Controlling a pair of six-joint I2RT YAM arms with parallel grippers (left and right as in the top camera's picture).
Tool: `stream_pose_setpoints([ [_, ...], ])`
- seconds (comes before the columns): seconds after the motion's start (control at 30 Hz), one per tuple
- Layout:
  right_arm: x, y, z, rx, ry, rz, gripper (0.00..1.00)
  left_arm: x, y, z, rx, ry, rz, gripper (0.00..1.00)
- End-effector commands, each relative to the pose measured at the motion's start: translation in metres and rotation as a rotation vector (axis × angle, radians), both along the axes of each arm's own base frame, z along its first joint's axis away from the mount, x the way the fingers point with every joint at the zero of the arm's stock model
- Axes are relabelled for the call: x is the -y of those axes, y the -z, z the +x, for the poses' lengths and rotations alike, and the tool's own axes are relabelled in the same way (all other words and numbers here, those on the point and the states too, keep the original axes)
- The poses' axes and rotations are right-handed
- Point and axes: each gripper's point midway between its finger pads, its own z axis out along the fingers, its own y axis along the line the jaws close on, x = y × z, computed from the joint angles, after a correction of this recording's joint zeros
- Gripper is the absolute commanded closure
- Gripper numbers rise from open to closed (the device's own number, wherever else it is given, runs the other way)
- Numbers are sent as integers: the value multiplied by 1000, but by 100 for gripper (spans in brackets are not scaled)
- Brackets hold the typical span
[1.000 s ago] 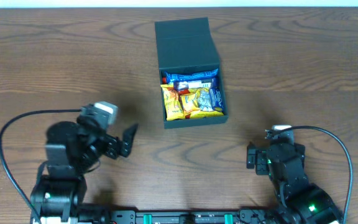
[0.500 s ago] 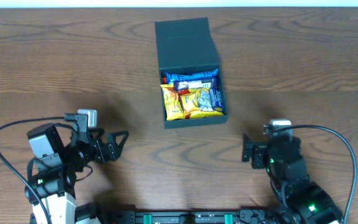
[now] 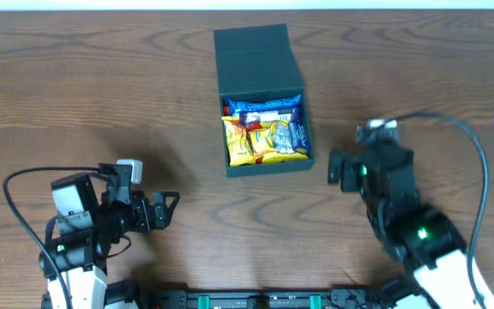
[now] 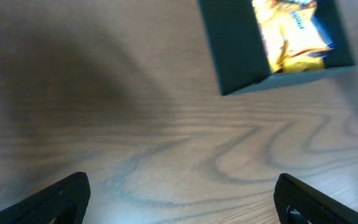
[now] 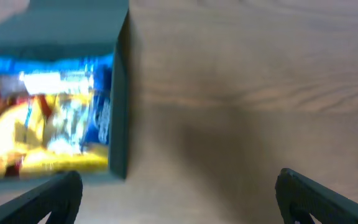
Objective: Pack container
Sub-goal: 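Move the right gripper to the top edge of the open lid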
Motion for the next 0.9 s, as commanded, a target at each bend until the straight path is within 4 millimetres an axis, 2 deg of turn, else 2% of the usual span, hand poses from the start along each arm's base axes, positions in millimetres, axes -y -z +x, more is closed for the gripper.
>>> stream_pose_setpoints([
  [0.0, -13, -6, 13, -24, -26, 59, 1, -13, 8, 0, -25, -48, 73, 5],
  [0.07, -23, -9, 17, -33, -61, 90, 1, -15, 9, 1, -29, -57, 88, 5],
  [0.1, -37, -13, 18, -42, -117, 145, 1, -16, 10, 0, -31, -60, 93, 4],
  [0.17, -50, -22, 18, -47, -146, 233, 1, -16, 10, 0, -30, -60, 93, 5],
  [0.23, -56, -34, 19, -41, -136, 323, 1, -16, 10, 0, -30, -60, 93, 5],
  [0.37, -73, -64, 23, -1, -253, 434, 1, -16, 10, 0, -31, -60, 93, 5],
  [0.5, -88, -75, 17, -7, -356, 524, 1, -16, 10, 0, -30, -61, 93, 5],
  [0.57, -84, -82, 25, 15, -294, 582, 1, -16, 10, 0, -31, -60, 93, 5],
  [0.63, -71, -80, 37, 24, -178, 622, 1, -16, 10, 0, -30, -61, 93, 5],
  [0.7, -60, -70, 49, -8, -85, 683, 1, -16, 10, 0, -30, -60, 93, 5],
  [0.87, -57, -48, 74, -107, -55, 811, 1, -16, 10, 0, -30, -60, 93, 5],
])
